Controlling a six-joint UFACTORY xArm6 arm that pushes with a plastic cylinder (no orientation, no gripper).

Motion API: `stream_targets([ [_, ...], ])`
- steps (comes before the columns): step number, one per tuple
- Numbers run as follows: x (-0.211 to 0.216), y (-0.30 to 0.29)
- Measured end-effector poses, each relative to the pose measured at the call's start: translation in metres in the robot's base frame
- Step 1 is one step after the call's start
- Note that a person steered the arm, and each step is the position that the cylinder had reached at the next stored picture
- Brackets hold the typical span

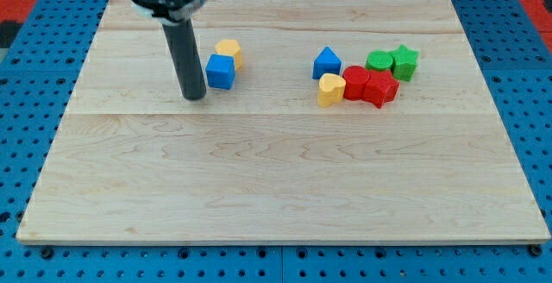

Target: Push the blue triangle to the top side of the board

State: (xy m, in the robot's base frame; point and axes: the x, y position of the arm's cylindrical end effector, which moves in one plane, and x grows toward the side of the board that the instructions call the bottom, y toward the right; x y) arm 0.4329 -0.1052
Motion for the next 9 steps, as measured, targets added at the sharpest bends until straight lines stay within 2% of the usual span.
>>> stream_targets([
  [1, 0.043, 0.056],
  [2, 0.014, 0.093],
  [4, -0.045, 0.108],
  [5, -0.046, 0.16],
  [6, -0.056, 0.185],
  [8, -0.134, 0.16],
  [9, -0.136, 0.157],
])
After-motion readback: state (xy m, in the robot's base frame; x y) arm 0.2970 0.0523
